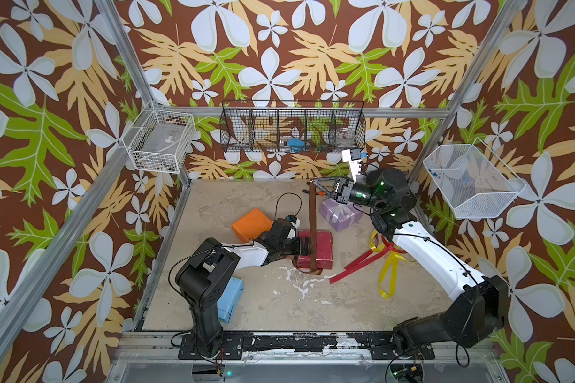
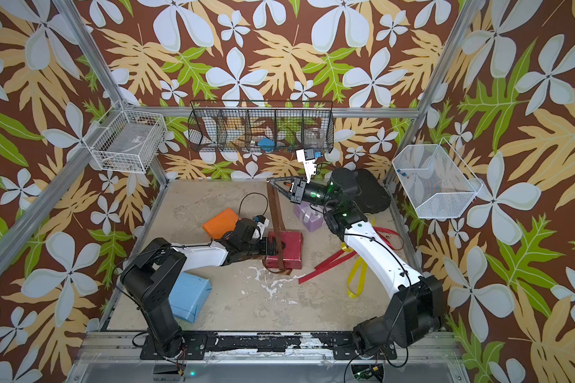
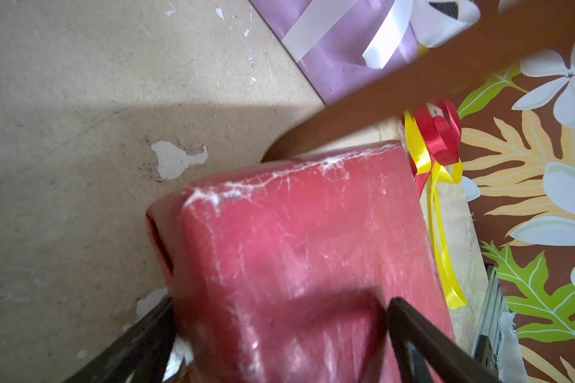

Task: Untie the ribbon bows on the gift boxes
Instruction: Pull the ribbon from the gift box.

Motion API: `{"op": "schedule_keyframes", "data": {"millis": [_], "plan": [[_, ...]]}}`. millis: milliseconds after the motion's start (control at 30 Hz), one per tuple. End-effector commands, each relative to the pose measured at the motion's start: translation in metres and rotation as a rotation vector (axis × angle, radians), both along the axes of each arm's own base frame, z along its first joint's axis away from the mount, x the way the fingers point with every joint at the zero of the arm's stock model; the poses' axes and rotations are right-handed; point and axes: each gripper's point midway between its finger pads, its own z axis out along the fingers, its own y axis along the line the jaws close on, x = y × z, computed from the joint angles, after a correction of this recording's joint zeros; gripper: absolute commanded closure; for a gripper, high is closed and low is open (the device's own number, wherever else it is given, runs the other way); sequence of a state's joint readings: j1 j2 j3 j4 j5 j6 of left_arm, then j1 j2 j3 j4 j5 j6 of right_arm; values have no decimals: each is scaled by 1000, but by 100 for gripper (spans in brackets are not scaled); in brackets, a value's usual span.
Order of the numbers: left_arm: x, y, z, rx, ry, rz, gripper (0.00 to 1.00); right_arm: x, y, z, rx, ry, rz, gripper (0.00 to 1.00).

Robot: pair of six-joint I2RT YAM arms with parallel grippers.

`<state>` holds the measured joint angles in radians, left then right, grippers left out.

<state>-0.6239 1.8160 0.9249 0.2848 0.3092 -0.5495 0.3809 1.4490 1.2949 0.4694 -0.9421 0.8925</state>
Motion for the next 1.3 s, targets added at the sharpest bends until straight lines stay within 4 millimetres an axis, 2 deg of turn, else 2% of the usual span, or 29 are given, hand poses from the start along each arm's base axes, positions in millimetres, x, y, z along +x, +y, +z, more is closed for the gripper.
{"op": "schedule_keyframes", "data": {"millis": [0, 367, 867, 1267], "plan": [[1, 7, -12, 58, -5, 21, 2, -7, -2, 23, 23, -63, 6, 100], [-1, 10, -16, 81, 2, 13, 2, -25, -9, 104, 89, -201, 9, 100], [-4, 14, -24, 106, 16, 12, 2, -43, -23, 179, 110, -345, -54, 100], [-6, 16, -36, 133, 34, 10, 3, -52, -57, 224, 149, -424, -139, 100]]}}
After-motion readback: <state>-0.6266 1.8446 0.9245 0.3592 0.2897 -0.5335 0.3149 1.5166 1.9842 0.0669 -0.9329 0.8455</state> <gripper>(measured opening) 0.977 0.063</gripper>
